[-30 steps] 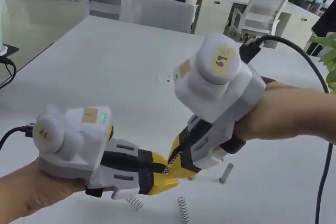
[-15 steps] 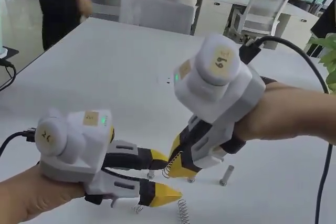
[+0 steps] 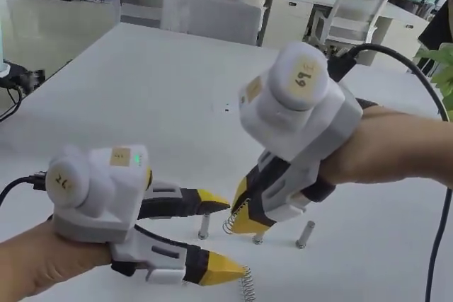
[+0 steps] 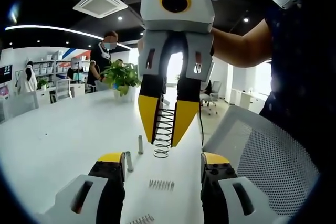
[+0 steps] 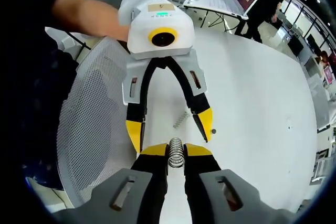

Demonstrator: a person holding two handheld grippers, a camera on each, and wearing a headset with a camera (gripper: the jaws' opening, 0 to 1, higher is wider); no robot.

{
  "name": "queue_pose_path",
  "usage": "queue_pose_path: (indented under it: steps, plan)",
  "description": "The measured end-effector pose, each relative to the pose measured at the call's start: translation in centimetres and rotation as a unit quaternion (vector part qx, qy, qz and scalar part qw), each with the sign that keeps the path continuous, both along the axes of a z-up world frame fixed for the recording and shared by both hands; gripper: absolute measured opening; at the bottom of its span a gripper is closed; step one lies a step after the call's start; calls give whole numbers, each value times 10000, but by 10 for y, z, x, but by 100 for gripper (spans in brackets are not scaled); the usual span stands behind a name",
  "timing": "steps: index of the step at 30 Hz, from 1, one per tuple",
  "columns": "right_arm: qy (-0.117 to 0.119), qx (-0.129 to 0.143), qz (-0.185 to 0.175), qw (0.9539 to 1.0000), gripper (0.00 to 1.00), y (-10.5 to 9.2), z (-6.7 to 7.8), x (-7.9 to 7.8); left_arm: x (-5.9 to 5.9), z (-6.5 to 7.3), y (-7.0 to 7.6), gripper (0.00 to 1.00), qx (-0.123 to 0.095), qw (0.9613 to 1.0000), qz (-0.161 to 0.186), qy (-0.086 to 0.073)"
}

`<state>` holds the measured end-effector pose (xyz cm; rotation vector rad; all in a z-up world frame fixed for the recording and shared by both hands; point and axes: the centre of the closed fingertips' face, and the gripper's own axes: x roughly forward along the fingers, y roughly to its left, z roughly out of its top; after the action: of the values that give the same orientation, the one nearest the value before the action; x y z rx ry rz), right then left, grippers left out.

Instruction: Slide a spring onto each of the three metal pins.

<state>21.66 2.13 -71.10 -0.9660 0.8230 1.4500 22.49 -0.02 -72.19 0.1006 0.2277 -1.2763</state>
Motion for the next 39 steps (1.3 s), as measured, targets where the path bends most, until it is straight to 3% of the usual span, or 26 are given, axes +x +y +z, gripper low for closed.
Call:
queue_pose_path:
  steps: [11, 19, 30, 39]
  plan:
    - [-47, -27, -13, 10000, 8, -5, 2, 4, 17, 7, 8, 86, -96, 9987, 494, -107]
    - [-65, -59, -37, 10000, 8, -7, 3, 7, 20, 8, 12, 97, -84, 9981, 602, -121]
    - [-111, -150, -35, 9998, 8, -9, 6, 14, 20, 6, 25, 98, -7, 9976, 679, -139]
    - [-181, -297, 23, 9994, 8, -2, 9, 29, 13, -1, 35, 98, 59, 9973, 730, -101]
